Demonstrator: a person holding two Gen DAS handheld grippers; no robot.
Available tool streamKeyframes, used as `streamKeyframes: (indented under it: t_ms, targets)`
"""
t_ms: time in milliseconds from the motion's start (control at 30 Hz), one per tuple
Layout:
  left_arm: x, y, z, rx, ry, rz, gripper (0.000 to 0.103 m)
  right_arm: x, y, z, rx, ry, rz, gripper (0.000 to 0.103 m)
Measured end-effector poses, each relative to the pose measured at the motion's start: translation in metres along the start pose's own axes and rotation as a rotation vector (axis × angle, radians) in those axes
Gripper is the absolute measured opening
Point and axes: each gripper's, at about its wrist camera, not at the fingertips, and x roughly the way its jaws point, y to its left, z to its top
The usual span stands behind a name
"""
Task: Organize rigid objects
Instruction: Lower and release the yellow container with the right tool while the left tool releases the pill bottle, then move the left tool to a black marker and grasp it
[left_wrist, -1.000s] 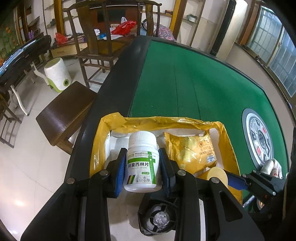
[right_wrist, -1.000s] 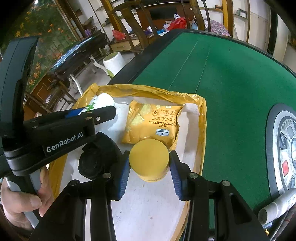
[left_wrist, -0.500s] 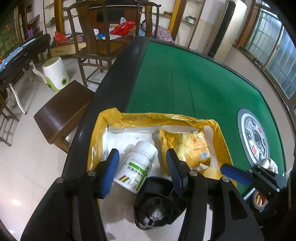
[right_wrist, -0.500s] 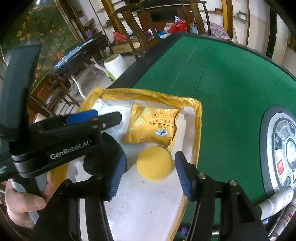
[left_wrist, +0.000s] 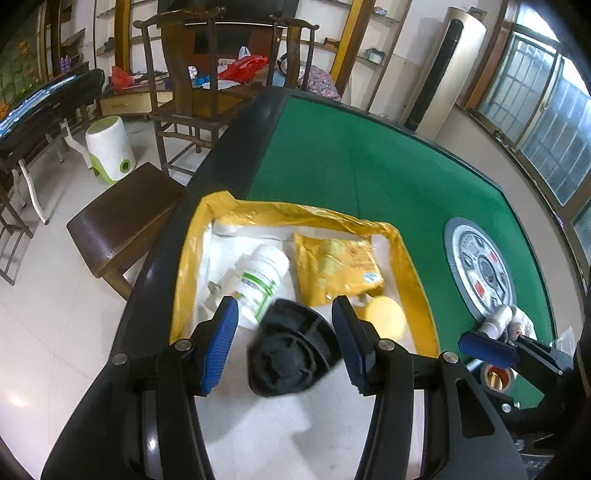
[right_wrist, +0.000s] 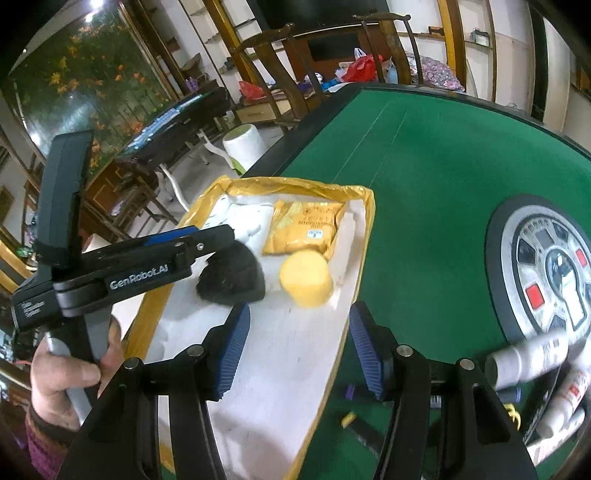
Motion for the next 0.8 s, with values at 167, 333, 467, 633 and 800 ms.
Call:
streamKeyframes:
  t_ms: [167,333,467,633,800]
  targets:
    - [-0.012,-0.013,-0.012,0.004,-0.019,-0.03,0.051,-0.022,-0.01,-0.019,0.008,-0.019,0.037,0.051]
    - [-0.031,-0.046,-0.03,0.05,-0.043,-0.073,0.051,-0.056,-0.043,-0.044,0.034,-0.068,0.062,0.051]
    - [-0.037,-0.081,-0.046,0.105,-0.046,-0.122,0.056,-0.082,-0.079,-0.059,0.081,-0.109,0.052,0.051]
    - [-0.037,-0.134,-0.071,0.199,-0.04,-0.191,0.058,-0.114,-0.137,-0.08,0.182,-0.167,0.038,0.051]
    - [-0.033,-0.176,-0.094,0.307,-0.026,-0.222,0.058,-0.14,-0.189,-0.102,0.252,-0.24,-0.017,0.057]
